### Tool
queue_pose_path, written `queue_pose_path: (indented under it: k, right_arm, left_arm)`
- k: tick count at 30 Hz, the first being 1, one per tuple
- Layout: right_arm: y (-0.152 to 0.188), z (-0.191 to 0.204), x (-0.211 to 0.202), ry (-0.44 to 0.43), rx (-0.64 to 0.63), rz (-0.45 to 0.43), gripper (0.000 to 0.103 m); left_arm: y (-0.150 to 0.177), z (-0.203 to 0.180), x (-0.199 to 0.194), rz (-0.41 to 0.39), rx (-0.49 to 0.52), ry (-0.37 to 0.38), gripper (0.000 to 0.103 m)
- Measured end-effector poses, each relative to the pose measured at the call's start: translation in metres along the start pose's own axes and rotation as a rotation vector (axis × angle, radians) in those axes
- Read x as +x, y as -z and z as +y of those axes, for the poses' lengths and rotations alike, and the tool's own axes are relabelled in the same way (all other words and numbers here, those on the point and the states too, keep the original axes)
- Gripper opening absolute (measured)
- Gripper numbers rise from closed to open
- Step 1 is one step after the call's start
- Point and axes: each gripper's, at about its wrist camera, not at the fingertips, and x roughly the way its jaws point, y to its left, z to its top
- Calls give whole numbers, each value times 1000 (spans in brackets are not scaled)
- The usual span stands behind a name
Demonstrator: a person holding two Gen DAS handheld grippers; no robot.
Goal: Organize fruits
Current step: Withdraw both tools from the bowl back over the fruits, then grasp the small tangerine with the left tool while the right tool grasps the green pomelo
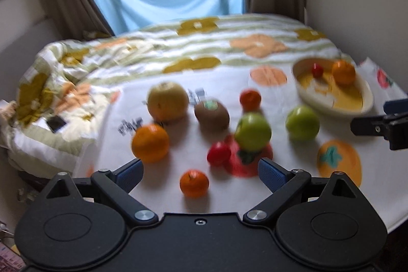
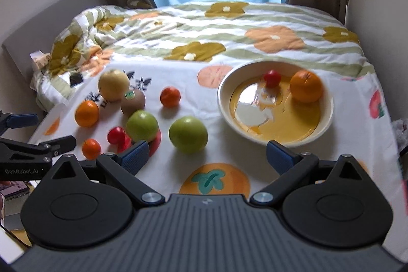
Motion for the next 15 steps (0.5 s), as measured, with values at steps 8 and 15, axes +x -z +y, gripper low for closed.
queue_pose_path:
  k: [8, 15]
  right_arm:
    - [17, 10, 39, 54, 45, 27, 103]
    - [23, 12, 57, 118, 80, 44, 103]
  left_arm:
    - [19, 17, 45, 74, 55, 88, 82]
    - [24, 24, 63, 93, 111, 123, 63]
